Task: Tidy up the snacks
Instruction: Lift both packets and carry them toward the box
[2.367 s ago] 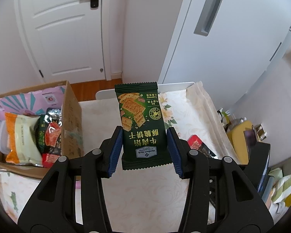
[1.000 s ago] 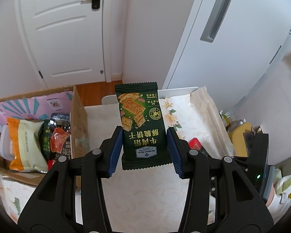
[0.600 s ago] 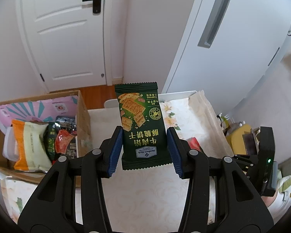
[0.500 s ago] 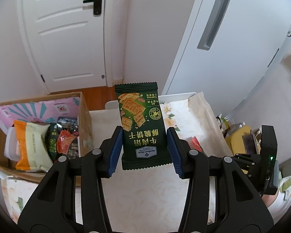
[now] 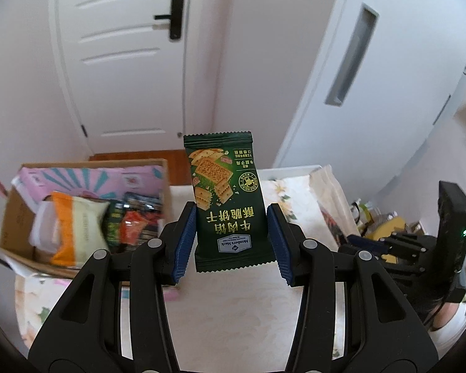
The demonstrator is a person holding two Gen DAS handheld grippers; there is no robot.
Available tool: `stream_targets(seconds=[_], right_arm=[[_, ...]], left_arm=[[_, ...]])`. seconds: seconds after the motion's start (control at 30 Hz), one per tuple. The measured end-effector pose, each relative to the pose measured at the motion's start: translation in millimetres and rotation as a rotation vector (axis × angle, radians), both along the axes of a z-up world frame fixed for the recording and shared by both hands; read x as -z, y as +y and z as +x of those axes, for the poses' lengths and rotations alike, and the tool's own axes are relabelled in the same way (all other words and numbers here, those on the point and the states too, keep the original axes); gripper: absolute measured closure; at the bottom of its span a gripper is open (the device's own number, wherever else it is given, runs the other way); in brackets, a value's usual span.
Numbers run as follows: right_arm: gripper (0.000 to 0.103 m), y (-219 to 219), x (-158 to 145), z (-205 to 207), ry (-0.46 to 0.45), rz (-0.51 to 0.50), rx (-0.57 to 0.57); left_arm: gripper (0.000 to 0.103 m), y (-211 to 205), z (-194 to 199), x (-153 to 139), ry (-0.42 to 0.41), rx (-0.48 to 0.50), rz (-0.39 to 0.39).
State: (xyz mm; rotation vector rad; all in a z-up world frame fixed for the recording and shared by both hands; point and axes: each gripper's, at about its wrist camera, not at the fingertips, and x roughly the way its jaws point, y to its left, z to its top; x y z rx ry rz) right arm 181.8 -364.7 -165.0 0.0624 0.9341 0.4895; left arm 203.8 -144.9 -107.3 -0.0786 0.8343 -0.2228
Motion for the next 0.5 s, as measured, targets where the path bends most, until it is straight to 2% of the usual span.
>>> stream_targets(seconds=[0.3, 0.5], right_arm=[[0.087, 64.9, -53.1, 20.9, -0.103, 0.022, -0.104], [0.087, 132.0, -73.1, 37.3, -0.135, 0.048, -0.159]], left_arm=[[0.061, 78.5, 5.4, -27.7, -0.043, -0.109, 0.001], [0.061, 157.9, 28.1, -16.4, 0.008, -0.168, 0.030]])
